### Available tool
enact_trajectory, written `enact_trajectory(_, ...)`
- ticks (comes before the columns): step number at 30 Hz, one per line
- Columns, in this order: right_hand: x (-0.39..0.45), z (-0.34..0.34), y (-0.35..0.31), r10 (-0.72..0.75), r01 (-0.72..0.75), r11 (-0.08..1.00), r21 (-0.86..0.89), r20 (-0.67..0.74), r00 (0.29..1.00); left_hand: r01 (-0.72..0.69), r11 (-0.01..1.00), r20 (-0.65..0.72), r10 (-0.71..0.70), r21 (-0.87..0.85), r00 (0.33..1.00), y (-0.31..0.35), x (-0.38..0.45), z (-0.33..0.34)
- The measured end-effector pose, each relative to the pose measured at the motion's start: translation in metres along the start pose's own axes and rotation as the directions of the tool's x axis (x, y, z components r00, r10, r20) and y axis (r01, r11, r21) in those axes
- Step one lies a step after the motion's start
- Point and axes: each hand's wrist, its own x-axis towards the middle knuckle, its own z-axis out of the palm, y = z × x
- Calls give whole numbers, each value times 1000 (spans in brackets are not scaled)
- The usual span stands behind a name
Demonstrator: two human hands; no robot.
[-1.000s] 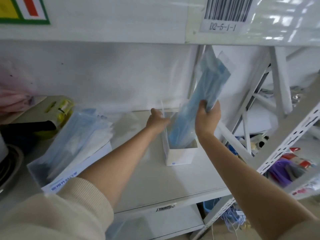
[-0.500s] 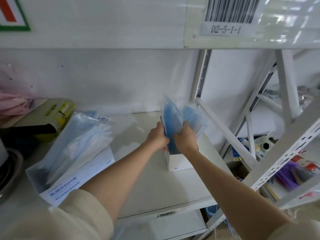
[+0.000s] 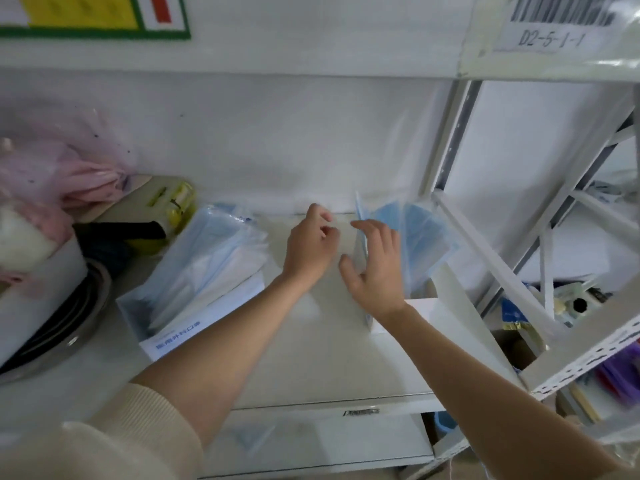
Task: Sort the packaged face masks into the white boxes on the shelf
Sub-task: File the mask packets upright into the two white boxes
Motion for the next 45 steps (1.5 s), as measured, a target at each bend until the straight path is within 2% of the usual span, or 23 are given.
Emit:
enact_trajectory(3, 0, 32, -32, 0, -18, 991, 134, 132, 991, -145, 984, -112, 156, 104, 981, 2, -3, -41)
enact_trajectory(5, 0, 52, -49, 52, -84, 973, 216, 150, 987, -241, 939, -177, 288, 245, 941, 1, -2, -77)
enact_trajectory(7, 1, 69, -64, 159, -212, 938, 273, 205, 966, -288, 863, -260, 416, 414, 871, -2, 1, -118)
enact_trajectory(9, 3, 88, -75, 326, -419, 882, 215, 365, 872, -219, 856, -357, 410, 469, 839, -15, 6, -157)
enact_trajectory(10, 3, 97, -81, 414, -525, 841, 132, 468, 780, -133, 888, -409, 330, 440, 851, -26, 7, -174)
enact_trajectory(12, 0, 113, -94, 522, -691, 723, 7, 648, 554, 154, 939, -456, 3, 308, 890, -52, 8, -199)
enact_trajectory(13, -3, 119, -101, 543, -754, 656, -10, 701, 463, 322, 912, -407, -201, 254, 891, -66, 7, -206)
enact_trajectory(14, -6, 125, -107, 560, -795, 606, -22, 721, 407, 452, 865, -307, -378, 220, 873, -80, 5, -210)
enact_trajectory(16, -10, 134, -116, 599, -826, 562, -39, 708, 374, 591, 794, -103, -582, 143, 807, -100, -4, -215)
enact_trajectory(18, -11, 140, -121, 637, -858, 511, -48, 692, 340, 670, 741, 17, -671, 49, 741, -114, -10, -217)
enact_trajectory(20, -10, 143, -125, 652, -897, 439, -59, 707, 273, 670, 741, 92, -671, 36, 736, -121, -11, -218)
enact_trajectory(22, -9, 144, -126, 656, -913, 403, -68, 716, 236, 632, 762, 142, -648, 144, 749, -119, -9, -217)
enact_trajectory(24, -7, 143, -120, 689, -901, 427, -72, 671, 273, 614, 749, 174, -658, 250, 732, -114, -7, -210)
enact_trajectory(27, 0, 124, -96, 736, -860, 503, -85, 564, 375, 643, 710, 352, -703, 289, 618, -100, -9, -181)
enact_trajectory(30, 4, 90, -69, 786, -908, 417, 34, 488, 379, 615, 739, 491, -658, 275, 571, -86, -8, -133)
enact_trajectory(33, 2, 58, -36, 804, -901, 430, 54, 432, 409, 590, 770, 544, -612, 243, 574, -73, -9, -83)
enact_trajectory(35, -3, 40, -23, 826, -942, 289, 172, 453, 336, 567, 787, 539, -596, 244, 595, -67, -10, -62)
enact_trajectory(37, -3, 29, -20, 825, -943, 119, 310, 498, 268, 499, 825, 486, -561, 266, 670, -67, -9, -52)
enact_trajectory(38, -1, 26, -19, 825, -930, 105, 352, 491, 279, 434, 857, 426, -515, 278, 744, -68, -7, -51)
enact_trajectory(39, 1, 25, -20, 829, -914, 157, 374, 453, 328, 369, 887, 351, -452, 279, 820, -68, -6, -50)
enact_trajectory(41, 13, 19, -28, 812, -816, 373, 442, 269, 517, 295, 922, 223, -352, 253, 909, -65, -3, -50)
enact_trajectory(43, 31, 8, -44, 716, -659, 564, 498, 104, 691, 266, 920, 164, -321, 287, 933, -63, -1, -48)
enact_trajectory(45, 50, -2, -61, 509, -468, 774, 427, 21, 861, 247, 902, 160, -319, 354, 934, -63, 0, -46)
